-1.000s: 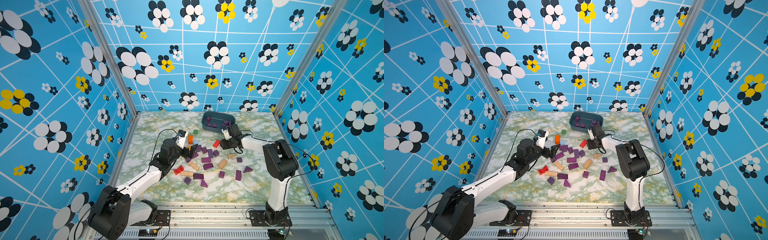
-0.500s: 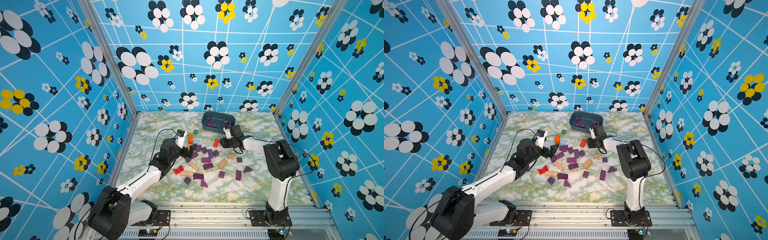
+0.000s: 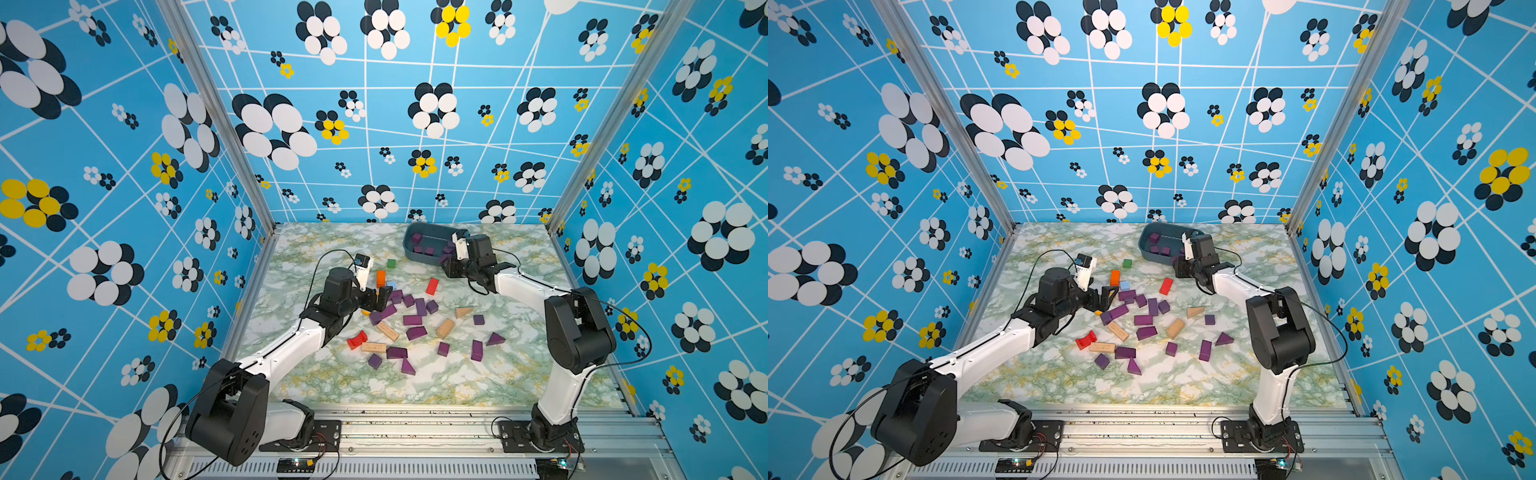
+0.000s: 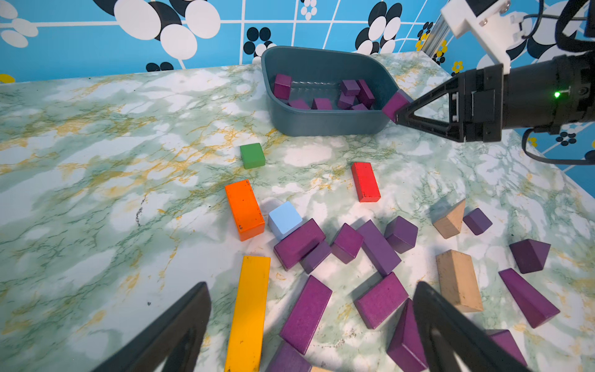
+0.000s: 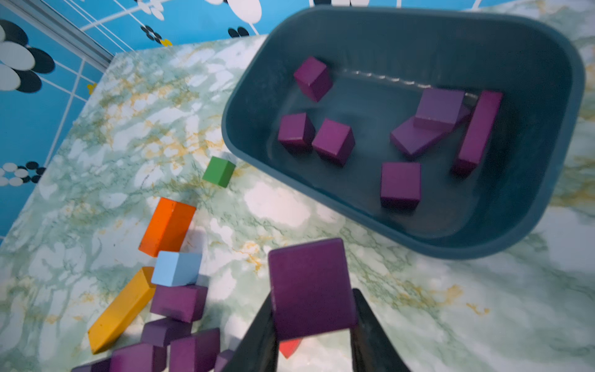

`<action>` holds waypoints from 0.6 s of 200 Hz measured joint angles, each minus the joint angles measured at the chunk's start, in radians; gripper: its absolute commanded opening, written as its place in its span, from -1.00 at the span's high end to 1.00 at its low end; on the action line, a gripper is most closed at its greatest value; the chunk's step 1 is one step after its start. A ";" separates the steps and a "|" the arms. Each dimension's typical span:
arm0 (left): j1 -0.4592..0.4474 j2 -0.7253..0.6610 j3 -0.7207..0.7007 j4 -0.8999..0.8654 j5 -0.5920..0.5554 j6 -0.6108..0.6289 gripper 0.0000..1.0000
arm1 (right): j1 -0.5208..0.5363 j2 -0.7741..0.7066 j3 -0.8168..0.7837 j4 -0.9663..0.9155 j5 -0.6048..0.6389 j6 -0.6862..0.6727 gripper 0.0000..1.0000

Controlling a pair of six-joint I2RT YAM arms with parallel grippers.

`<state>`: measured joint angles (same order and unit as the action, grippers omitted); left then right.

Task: Pick purple bricks into the storage bin
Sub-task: Place the building block in the storage box.

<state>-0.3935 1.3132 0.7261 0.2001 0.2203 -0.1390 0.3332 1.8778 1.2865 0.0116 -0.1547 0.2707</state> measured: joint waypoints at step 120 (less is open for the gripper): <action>0.000 -0.045 0.005 -0.136 0.031 -0.019 -0.99 | -0.124 0.284 0.362 0.023 -0.061 0.130 -0.51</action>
<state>-0.3939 1.2678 0.7311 0.0643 0.2508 -0.1581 0.2089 2.1616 1.6485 0.0345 -0.2157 0.4007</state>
